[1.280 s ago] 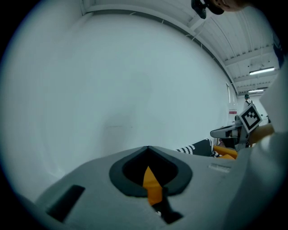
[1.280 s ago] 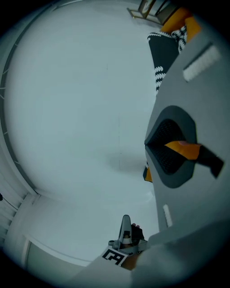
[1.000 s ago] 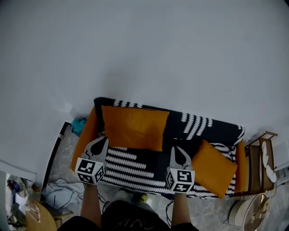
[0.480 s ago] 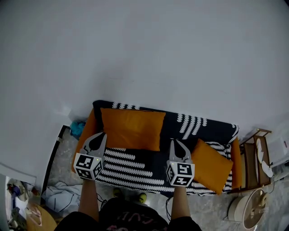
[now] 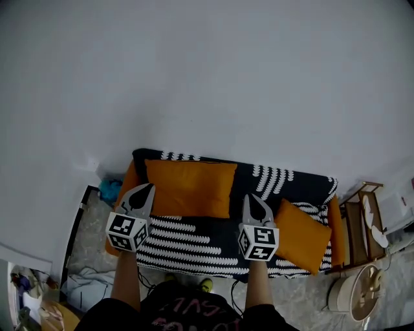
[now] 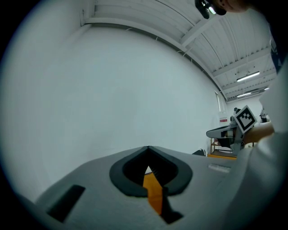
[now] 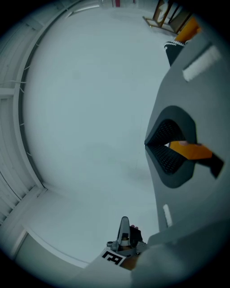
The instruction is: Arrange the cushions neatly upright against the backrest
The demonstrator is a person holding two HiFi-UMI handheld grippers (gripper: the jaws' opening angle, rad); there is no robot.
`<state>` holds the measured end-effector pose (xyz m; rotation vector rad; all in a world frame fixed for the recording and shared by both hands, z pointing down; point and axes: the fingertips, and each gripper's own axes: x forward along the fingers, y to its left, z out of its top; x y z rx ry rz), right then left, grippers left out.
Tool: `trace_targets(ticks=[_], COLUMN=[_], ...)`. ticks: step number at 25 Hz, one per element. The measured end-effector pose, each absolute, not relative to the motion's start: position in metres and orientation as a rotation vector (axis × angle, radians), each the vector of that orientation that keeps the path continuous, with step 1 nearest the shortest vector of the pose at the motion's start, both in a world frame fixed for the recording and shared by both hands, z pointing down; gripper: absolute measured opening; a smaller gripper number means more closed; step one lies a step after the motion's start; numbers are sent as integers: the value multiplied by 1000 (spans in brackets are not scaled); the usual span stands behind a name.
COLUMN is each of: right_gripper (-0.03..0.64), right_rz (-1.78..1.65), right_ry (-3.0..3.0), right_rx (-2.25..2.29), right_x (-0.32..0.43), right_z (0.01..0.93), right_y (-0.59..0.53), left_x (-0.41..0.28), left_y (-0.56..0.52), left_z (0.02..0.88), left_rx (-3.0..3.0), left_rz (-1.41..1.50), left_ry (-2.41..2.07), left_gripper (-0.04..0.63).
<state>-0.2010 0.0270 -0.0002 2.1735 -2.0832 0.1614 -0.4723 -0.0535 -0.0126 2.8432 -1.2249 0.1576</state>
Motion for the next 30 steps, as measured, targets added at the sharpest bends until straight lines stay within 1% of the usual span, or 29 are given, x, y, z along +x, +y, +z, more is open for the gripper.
trace_targets(ticks=[6,11,15,20,30], right_gripper=[11,12,12,12,12], right_rz=[153,176,222,299,366], right_ry=[-2023,-1888,-1721,-1476,-1128], right_rx=[2216,2312,2412,2549,2795], right_x=[-204,-183,-153,-112,-13], right_z=[-3,1,8,20,39], right_y=[33,61,102,185,355], left_x=[-469,-436,-384,-307,-144], left_y=[-59,-60,-51,-16,111], left_z=[-13,-8,-1,14,28], left_rx=[2877,2933,2982,3017,3093], left_rz=[145,143,153,183,260], left_ry=[-1144,-977,-757,-455,9], left_gripper=[2,2,2,3,3])
